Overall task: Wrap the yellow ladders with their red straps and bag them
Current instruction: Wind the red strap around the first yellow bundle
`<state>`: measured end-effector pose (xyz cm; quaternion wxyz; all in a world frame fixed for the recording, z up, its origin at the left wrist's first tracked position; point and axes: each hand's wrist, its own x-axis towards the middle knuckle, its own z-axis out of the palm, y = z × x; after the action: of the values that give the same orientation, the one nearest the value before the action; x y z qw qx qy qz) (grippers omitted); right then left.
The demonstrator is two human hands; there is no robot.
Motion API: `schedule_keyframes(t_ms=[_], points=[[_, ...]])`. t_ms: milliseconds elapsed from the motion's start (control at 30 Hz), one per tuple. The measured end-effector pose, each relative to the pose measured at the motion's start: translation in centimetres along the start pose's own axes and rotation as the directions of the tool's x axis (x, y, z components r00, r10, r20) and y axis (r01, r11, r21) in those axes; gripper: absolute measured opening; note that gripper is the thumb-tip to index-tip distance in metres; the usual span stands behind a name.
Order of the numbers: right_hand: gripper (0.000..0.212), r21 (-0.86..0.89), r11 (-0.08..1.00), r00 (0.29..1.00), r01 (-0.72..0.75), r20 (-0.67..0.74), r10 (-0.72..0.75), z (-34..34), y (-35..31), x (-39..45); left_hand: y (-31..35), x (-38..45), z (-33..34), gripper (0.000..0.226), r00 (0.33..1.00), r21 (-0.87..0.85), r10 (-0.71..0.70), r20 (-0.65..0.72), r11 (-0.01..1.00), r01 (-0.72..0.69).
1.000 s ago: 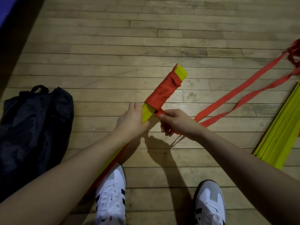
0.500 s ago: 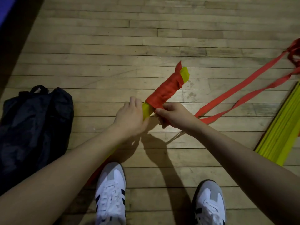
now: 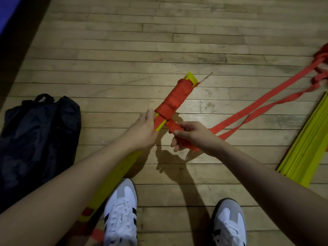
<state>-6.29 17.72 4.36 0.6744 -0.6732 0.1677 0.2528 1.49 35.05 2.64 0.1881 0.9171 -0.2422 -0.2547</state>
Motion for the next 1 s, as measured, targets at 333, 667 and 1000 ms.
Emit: schedule_keyframes(t_ms=[333, 667, 1000], points=[[0.016, -0.014, 1.000, 0.999, 0.028, -0.017, -0.028, -0.3, 0.6, -0.3, -0.3, -0.6, 1.8, 0.037, 0.988, 0.030, 0.022, -0.151, 0.999, -0.018], [0.023, 0.003, 0.999, 0.992, -0.054, 0.116, 0.053, -0.2, 0.1, -0.4, 0.1, 0.3, 1.7, 0.065, 0.976, -0.118, -0.217, 0.027, 0.968, 0.219], [0.022, 0.147, 0.979, 0.982, -0.140, 0.144, 0.119, -0.9, 0.3, -0.4, 0.2, 0.1, 1.1, 0.044, 0.984, 0.053, -0.065, -0.168, 0.996, 0.075]])
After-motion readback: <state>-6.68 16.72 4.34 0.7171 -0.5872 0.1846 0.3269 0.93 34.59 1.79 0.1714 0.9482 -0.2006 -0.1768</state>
